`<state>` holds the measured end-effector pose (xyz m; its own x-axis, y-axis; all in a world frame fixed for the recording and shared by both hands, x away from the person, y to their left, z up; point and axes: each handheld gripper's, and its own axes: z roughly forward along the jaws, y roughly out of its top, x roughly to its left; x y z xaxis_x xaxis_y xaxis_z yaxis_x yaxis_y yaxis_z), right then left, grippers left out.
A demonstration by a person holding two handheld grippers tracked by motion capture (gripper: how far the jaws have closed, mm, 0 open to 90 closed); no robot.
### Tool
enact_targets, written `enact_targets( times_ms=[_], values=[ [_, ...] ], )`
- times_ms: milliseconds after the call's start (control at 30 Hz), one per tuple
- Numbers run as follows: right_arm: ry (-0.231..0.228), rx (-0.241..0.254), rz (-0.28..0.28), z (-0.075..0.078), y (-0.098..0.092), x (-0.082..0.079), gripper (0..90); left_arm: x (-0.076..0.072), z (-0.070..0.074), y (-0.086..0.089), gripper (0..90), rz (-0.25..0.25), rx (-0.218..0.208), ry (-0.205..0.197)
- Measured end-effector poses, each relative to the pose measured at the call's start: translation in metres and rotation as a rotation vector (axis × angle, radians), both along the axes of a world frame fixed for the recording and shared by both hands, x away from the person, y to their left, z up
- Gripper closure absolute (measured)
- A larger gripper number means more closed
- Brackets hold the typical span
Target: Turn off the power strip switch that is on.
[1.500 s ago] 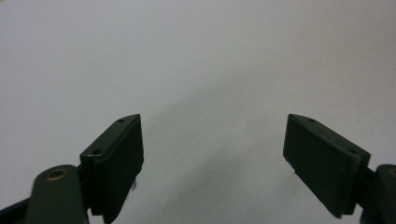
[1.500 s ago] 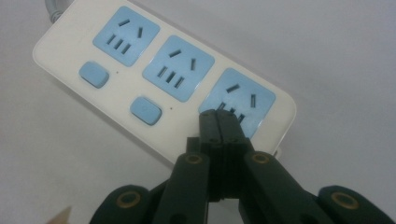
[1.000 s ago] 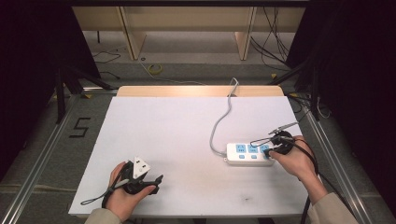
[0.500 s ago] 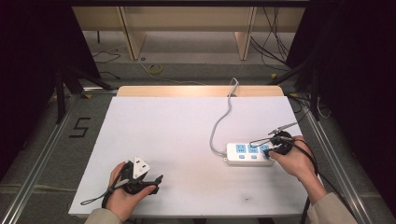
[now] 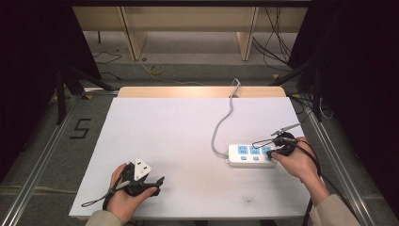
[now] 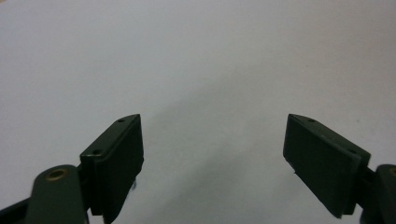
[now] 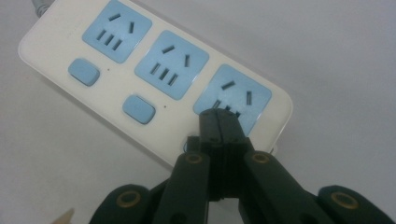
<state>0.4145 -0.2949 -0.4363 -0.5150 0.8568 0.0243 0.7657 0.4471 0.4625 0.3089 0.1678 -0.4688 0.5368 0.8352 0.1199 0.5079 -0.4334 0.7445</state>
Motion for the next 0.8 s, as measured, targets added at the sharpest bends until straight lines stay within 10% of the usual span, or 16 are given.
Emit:
enact_targets(
  times_ms=[800],
  values=[
    [-0.005, -0.03, 0.011, 0.0011, 0.0035, -0.0021, 90.0, 0.0004, -0.0002, -0.0003, 20.0, -0.001, 0.002, -0.001]
  ],
)
